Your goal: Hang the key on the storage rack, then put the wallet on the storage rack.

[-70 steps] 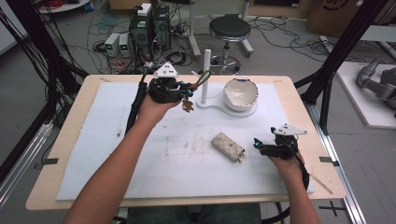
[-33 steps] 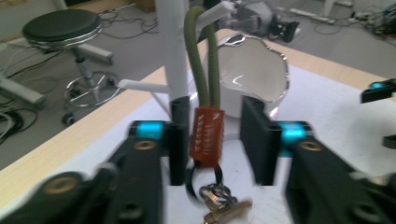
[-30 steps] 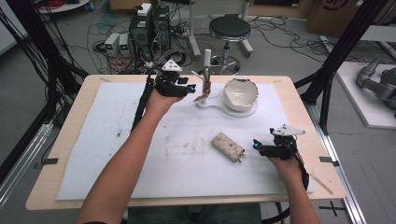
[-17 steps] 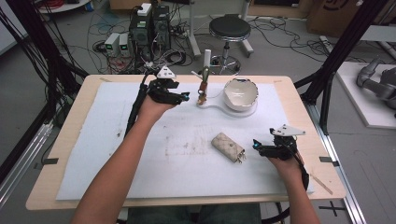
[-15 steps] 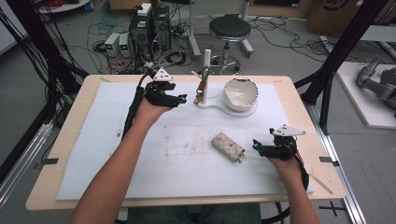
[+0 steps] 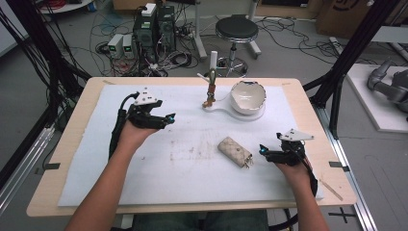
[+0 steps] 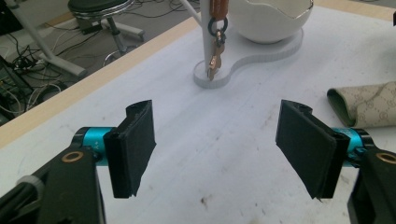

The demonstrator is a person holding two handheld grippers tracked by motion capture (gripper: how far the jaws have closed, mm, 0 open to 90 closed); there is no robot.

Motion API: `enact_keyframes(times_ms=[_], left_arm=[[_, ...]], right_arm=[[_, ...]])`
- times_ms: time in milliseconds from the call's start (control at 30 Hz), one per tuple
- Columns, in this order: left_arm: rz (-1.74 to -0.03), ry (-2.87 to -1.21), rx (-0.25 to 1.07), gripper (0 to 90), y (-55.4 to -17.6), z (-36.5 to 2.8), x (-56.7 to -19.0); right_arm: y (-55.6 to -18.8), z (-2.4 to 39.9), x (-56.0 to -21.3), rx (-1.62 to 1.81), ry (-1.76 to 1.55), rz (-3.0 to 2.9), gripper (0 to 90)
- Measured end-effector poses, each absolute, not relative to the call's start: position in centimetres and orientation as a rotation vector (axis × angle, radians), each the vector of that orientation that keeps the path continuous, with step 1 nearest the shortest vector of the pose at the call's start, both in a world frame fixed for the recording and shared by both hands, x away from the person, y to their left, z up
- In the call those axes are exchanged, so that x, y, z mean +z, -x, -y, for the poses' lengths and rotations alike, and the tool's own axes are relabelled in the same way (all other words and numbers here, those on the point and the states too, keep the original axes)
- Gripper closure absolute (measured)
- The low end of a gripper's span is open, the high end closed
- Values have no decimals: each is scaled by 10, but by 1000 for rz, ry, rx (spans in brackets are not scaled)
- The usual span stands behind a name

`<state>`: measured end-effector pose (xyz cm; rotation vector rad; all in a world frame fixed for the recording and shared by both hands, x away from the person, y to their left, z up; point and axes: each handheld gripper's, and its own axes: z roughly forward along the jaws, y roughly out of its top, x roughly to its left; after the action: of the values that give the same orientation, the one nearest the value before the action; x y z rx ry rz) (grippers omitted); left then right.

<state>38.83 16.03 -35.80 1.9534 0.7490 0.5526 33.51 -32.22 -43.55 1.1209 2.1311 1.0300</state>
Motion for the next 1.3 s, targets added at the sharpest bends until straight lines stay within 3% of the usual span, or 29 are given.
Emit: enact_keyframes(times_ms=[500,1300], left_arm=[[-798,-1871,588,238,-345,-216,-376],[-853,-1850,632,217,-344,-242,-399]], right_arm=[[-334,323,-435,1031,-1113,-2130,162],[-326,312,-430,1058,-1085,-2148,161]])
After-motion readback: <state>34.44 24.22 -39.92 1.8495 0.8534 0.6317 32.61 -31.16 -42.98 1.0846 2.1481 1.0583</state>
